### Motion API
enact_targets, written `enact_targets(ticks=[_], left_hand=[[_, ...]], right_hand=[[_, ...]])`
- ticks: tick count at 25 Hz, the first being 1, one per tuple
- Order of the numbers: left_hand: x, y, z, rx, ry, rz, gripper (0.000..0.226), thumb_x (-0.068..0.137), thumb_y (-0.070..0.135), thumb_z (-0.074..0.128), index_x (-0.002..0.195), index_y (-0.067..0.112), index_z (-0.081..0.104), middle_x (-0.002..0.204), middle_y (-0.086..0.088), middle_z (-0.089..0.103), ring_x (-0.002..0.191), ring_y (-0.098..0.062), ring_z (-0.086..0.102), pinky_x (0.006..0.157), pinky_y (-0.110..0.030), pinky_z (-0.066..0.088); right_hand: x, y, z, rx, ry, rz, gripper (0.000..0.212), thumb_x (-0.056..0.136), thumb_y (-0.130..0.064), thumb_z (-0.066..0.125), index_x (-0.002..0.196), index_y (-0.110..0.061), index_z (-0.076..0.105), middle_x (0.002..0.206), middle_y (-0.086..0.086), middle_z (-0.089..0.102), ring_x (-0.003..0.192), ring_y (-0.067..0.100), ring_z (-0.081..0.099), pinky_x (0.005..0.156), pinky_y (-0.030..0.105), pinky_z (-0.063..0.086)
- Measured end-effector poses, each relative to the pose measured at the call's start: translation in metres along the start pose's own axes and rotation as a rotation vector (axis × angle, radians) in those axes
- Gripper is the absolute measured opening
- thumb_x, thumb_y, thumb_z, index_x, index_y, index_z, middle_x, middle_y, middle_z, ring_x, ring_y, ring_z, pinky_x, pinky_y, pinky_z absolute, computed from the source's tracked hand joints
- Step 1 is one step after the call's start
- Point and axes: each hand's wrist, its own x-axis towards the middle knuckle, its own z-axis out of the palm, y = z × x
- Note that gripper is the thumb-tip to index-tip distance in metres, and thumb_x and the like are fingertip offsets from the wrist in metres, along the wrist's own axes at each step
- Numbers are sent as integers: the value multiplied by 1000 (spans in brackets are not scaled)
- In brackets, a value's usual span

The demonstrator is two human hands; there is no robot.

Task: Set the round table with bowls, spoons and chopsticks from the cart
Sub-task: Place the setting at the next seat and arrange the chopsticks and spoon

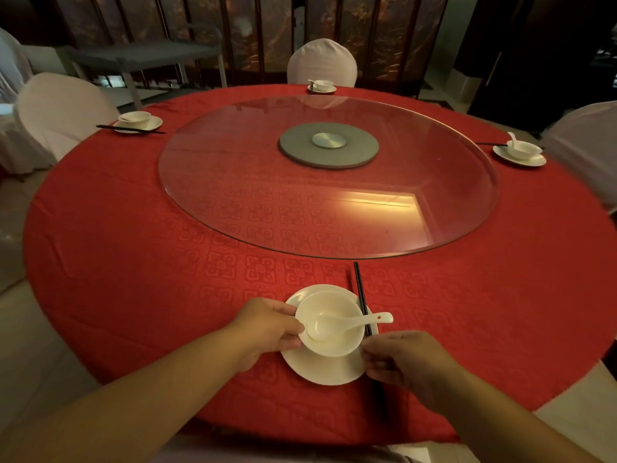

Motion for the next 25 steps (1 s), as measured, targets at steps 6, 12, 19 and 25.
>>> enact_targets(ticks=[6,12,19,25], left_hand=[[11,-7,-19,232,262,123,27,81,35,81,91,11,75,78,-5,76,66,-18,72,73,-42,65],[13,-17,-32,-1,60,-19,32,83,5,79,112,2,69,103,-18,75,95,-28,74,68,-28,63],[14,-18,-30,-46,31,-43,12,87,-4,71,99,-4,72,93,-20,78,87,-29,77,66,-30,64],[15,-20,-35,-54,43,-49,13,86,-4,71,99,-4,73,90,-18,79,82,-28,78,63,-29,63]], right_hand=[[-2,-5,-18,-35,223,-98,11,84,-5,76,77,2,70,58,8,63,48,17,62,49,28,56],[2,2,-16,-93,189,-61,7,84,-5,77,87,2,80,82,20,78,66,26,71,59,31,61],[7,0,-11,-86,179,-57,7,85,-3,76,83,-3,82,84,19,79,67,24,72,67,34,62],[9,-2,-6,-108,166,-58,7,85,-5,76,84,-4,83,86,19,79,74,26,72,77,39,62]])
